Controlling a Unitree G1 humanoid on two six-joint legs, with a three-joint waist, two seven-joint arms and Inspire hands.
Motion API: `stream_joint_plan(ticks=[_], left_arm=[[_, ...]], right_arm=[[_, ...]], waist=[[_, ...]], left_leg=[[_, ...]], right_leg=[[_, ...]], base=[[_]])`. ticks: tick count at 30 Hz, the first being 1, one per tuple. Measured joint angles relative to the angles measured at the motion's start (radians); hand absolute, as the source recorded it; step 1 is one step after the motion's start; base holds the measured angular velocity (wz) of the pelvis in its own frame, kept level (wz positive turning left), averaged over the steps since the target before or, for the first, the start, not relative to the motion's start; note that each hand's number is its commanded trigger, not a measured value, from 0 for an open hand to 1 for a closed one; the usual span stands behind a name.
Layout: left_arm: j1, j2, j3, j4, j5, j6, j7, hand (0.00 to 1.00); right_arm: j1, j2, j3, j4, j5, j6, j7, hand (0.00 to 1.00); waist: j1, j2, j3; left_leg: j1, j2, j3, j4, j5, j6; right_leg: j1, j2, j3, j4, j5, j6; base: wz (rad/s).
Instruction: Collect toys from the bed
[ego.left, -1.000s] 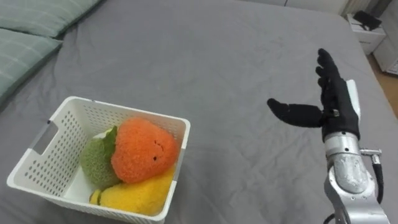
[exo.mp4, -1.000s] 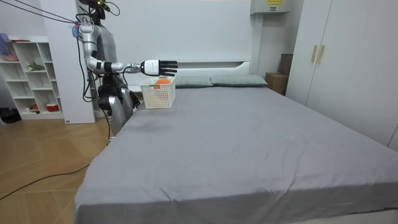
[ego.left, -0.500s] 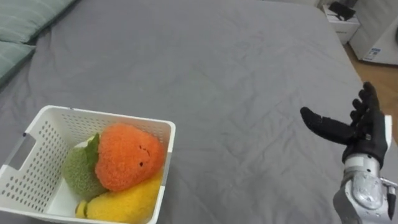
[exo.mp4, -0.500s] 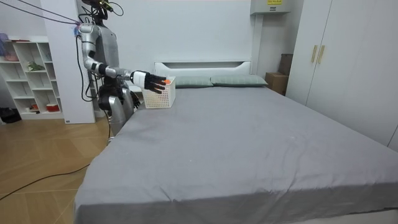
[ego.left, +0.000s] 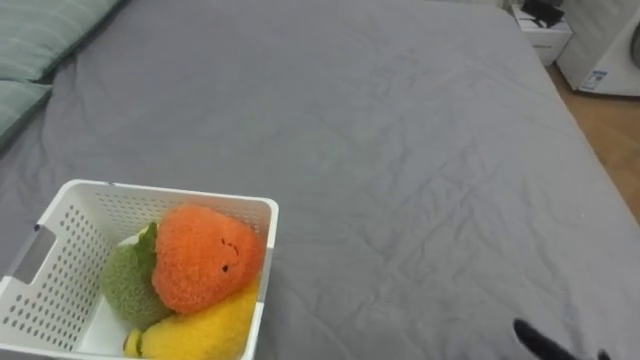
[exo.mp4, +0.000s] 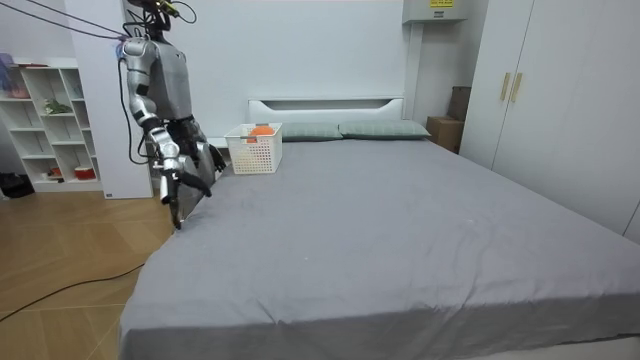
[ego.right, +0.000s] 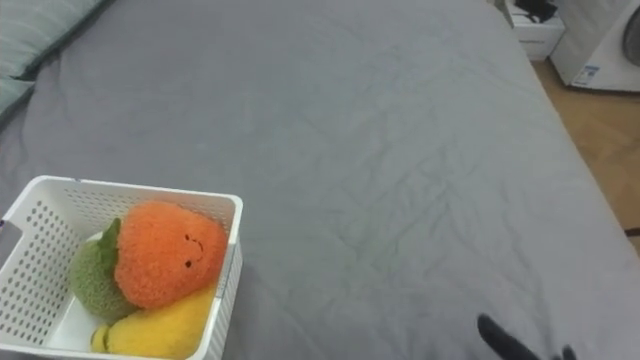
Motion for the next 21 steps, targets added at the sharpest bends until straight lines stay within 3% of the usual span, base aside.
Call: stream_joint_plan(ticks=[7,12,17,21], left_arm=[[0.012,-0.008,0.055,0.009,0.004,-0.002,-0.009,0.00],[0.015,-0.010,0.102,0.009,0.056,0.002,-0.035,0.00],[0.010,-0.003,0.104,0.009,0.066,0.028,-0.039,0.00],[0.002,-0.001,0.085,0.012,0.062,0.050,-0.040,0.00]], right_arm=[[0.030,0.020,-0.061,0.190,0.001,0.003,0.026,0.00],[0.039,0.024,-0.046,0.305,-0.138,0.067,0.122,0.00],[0.031,0.024,0.120,0.391,-0.295,0.140,0.246,0.00],[0.014,0.025,0.147,0.391,-0.388,0.180,0.277,0.00]], waist=[[-0.024,0.004,-0.0012],[-0.024,-0.008,-0.0036],[0.005,-0.021,0.0007],[0.017,-0.027,0.0027]], left_leg=[[-0.001,0.001,-0.003,0.000,-0.002,-0.002],[0.000,0.000,-0.011,0.000,-0.002,-0.002],[0.010,0.001,-0.009,-0.001,-0.007,-0.004],[0.013,0.000,-0.012,-0.001,-0.010,-0.004]], right_leg=[[-0.001,0.002,0.004,0.002,-0.005,-0.001],[0.004,0.000,-0.011,0.002,-0.007,-0.001],[0.004,0.001,-0.011,0.001,-0.010,-0.002],[0.013,0.002,-0.011,0.000,-0.011,-0.002]], base=[[0.01],[0.05],[-0.02],[0.00]])
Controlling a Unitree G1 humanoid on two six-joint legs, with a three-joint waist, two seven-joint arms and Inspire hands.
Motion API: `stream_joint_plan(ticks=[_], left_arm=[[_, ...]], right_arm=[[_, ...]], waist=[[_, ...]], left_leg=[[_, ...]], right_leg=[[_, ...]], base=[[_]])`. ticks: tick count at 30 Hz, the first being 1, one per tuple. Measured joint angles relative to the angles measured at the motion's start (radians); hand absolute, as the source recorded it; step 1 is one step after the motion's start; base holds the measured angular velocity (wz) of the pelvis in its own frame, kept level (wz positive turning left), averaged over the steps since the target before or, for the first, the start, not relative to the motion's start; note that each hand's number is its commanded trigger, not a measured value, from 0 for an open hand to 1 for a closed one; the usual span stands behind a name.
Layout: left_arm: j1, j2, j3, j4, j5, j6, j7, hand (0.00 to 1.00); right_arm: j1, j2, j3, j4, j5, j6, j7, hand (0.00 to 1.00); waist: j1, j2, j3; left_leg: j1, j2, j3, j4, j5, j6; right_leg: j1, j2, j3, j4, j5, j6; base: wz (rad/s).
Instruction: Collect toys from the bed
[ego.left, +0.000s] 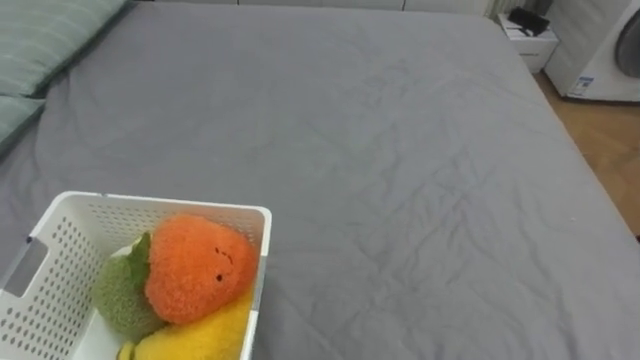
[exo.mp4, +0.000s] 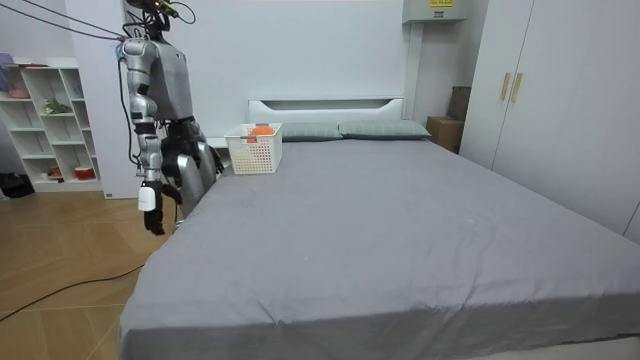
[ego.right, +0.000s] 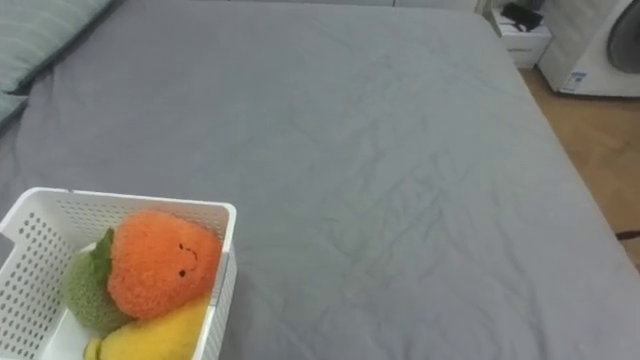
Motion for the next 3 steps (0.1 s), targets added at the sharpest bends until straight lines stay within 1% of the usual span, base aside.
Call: stream_joint_plan(ticks=[3], left_arm=[[-0.006,0.001,-0.027,0.005,-0.004,0.016,0.000,0.00]], right_arm=[[-0.019,0.000,0.000,-0.001,-0.071,0.014,0.015,0.00]], waist=[[0.005,0.003,-0.0002]], left_leg=[[0.000,0.000,-0.001,0.000,-0.001,0.000]], right_leg=[[0.000,0.001,-0.002,-0.002,0.000,0.000]], base=[[0.00]])
